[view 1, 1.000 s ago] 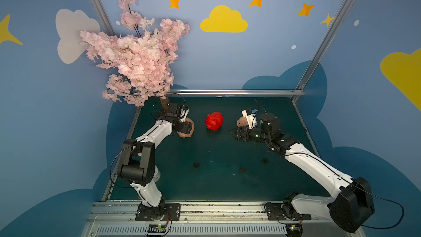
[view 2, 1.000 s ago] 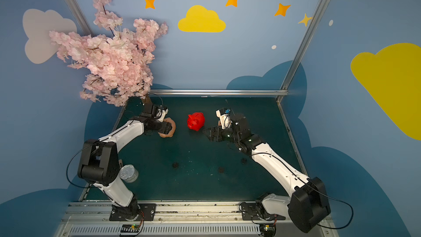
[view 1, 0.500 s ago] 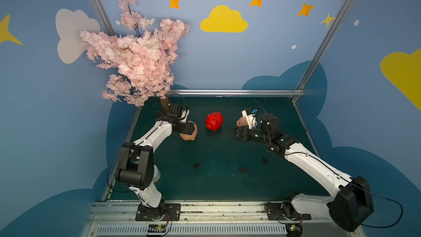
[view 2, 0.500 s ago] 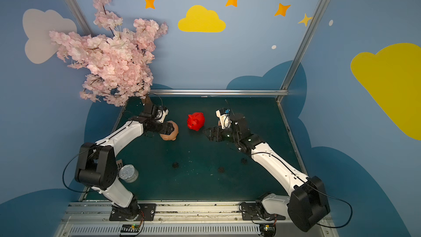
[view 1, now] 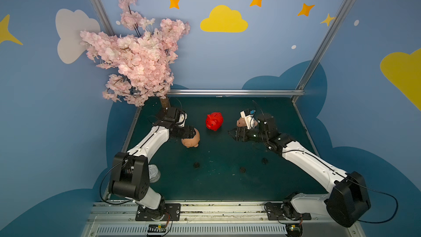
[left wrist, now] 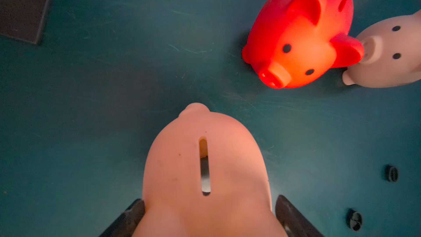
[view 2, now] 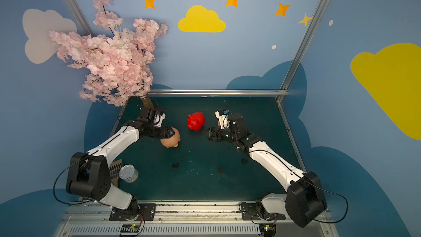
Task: Close piggy banks
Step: Turn over the piggy bank at the center of the board.
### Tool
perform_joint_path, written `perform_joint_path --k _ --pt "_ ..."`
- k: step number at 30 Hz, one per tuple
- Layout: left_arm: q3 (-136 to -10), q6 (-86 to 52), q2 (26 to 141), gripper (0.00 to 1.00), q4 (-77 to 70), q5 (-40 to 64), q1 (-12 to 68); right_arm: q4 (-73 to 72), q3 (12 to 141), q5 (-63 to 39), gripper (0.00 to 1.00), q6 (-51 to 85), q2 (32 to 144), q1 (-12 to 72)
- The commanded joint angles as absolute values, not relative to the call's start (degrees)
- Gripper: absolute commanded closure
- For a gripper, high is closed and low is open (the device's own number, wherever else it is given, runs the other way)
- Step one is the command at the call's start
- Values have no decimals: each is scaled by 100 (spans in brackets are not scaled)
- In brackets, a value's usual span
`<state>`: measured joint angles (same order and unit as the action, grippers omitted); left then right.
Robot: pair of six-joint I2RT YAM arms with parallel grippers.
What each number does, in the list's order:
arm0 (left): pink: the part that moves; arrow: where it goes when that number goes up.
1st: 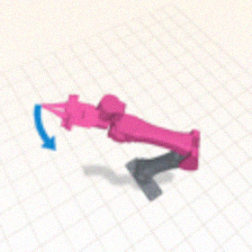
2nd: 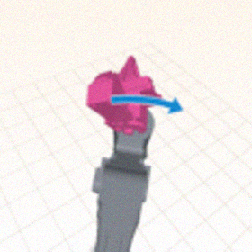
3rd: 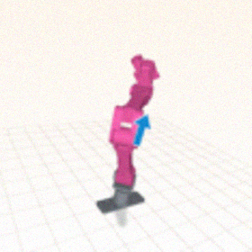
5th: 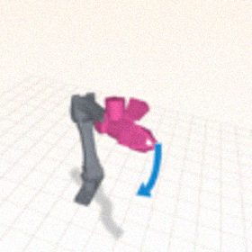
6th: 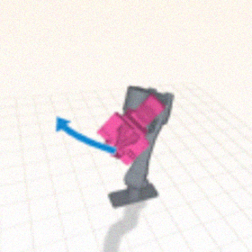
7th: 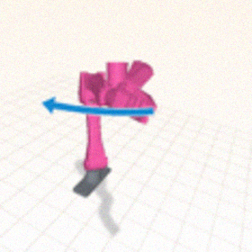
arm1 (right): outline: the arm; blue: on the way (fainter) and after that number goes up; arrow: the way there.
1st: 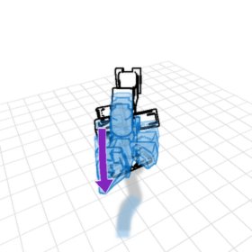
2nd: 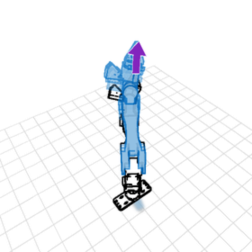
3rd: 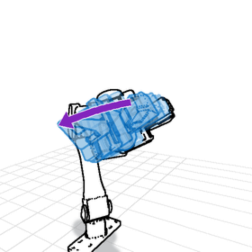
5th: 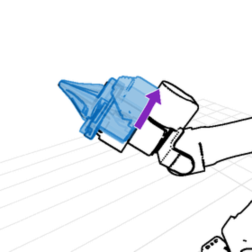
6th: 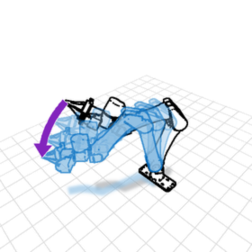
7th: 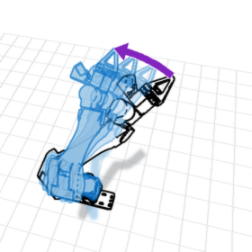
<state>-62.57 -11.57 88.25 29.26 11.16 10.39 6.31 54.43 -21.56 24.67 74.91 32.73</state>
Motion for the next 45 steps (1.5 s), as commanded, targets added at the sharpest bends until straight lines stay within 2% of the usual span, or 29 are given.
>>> perform_joint_path --k 1,7,17,28,42,45 --pt "-6073 -1538 8607 31 3024 1620 1055 629 5572 -2188 13 2506 7555 3296" --pt "-5780 -1841 8559 31 2770 2480 891 615 5572 -2242 13 2588 7599 3298" --pt "-5445 -2069 8561 32 2334 3261 469 619 5507 -2290 13 2710 7659 3296" --pt "-5702 -1644 8984 17 2934 2495 360 615 5511 -2355 13 2839 7772 3305" --pt "-5723 -1686 9022 1 2997 1773 273 668 5572 -2364 14 2897 7935 3326" --pt "-5739 -1681 9022 1 3042 1676 265 692 5596 -2373 14 2901 7964 3337"
